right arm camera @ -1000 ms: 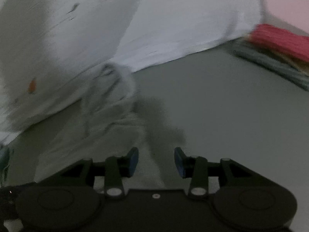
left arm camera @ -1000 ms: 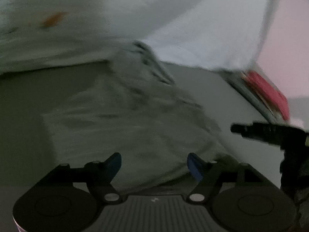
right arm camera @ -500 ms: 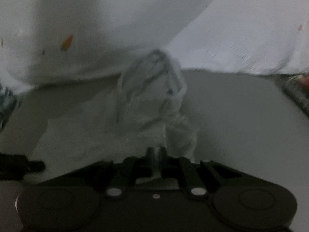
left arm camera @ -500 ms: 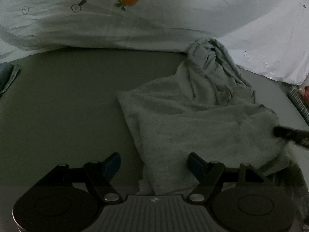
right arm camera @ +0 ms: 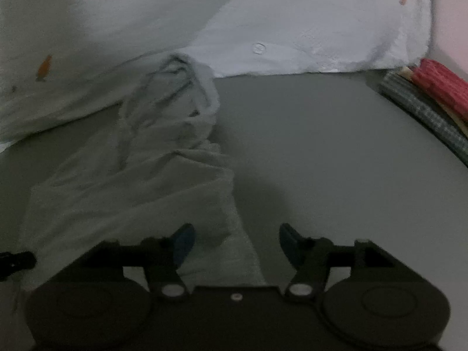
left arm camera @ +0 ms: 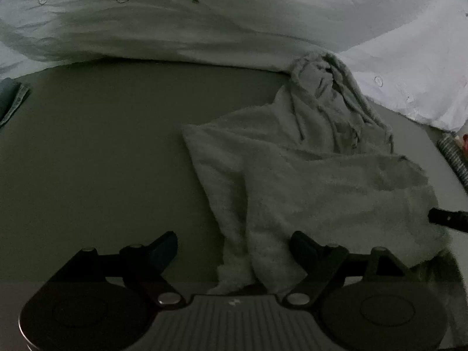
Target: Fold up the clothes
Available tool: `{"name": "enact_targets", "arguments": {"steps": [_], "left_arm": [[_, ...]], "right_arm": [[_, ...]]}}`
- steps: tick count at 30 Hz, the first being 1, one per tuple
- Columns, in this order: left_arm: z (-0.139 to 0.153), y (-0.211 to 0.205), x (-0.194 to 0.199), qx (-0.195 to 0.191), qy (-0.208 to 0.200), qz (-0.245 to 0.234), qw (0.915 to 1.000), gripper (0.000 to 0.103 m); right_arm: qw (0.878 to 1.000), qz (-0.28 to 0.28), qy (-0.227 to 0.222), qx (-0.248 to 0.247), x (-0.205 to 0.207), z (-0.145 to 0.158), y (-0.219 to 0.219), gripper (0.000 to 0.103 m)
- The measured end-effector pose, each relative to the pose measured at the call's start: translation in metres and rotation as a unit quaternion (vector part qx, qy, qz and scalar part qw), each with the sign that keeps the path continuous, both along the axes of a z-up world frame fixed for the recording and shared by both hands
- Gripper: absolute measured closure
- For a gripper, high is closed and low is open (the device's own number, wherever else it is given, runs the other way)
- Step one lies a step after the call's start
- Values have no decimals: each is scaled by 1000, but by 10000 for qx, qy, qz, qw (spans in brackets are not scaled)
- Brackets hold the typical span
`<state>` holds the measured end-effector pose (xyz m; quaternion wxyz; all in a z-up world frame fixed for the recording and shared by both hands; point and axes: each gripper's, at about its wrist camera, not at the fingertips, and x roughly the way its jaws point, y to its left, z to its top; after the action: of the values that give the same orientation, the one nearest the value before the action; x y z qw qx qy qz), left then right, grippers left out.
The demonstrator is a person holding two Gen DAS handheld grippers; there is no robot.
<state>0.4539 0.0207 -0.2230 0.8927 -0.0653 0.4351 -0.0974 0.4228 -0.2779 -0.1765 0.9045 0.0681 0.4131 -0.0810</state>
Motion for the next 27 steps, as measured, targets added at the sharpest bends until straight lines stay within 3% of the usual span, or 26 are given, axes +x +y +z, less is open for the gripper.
{"name": "enact_targets", "arguments": {"steps": [4,8,15,19,20,23,27], "left_arm": [[21,4,2,-156,-172,12,9997,18],[43,-4,27,-202,-390,-50,9990,17],[58,-43,129,-121,-613,-299,9976,16],[42,-81,187,214,-655,-628,9956,16],[37,-89,202,340,-656,-625,9953,16],[20,-109,241,530,-600,-407,9960,16],[3,-127,276,721,-562,-444,9948,16]], "right_arm": [[9999,-148,-41,-15,2,5,-10,26],[9996,-209,-175,-79,20,15,-22,19],[9989,-84,-354,-304,89,16,-34,10],[9982,152,-315,-481,131,6,-28,10],[9979,212,-306,-526,142,4,-27,12],[9967,389,-277,-658,174,-4,-22,30],[9943,624,-238,-834,216,-13,-16,32]]}}
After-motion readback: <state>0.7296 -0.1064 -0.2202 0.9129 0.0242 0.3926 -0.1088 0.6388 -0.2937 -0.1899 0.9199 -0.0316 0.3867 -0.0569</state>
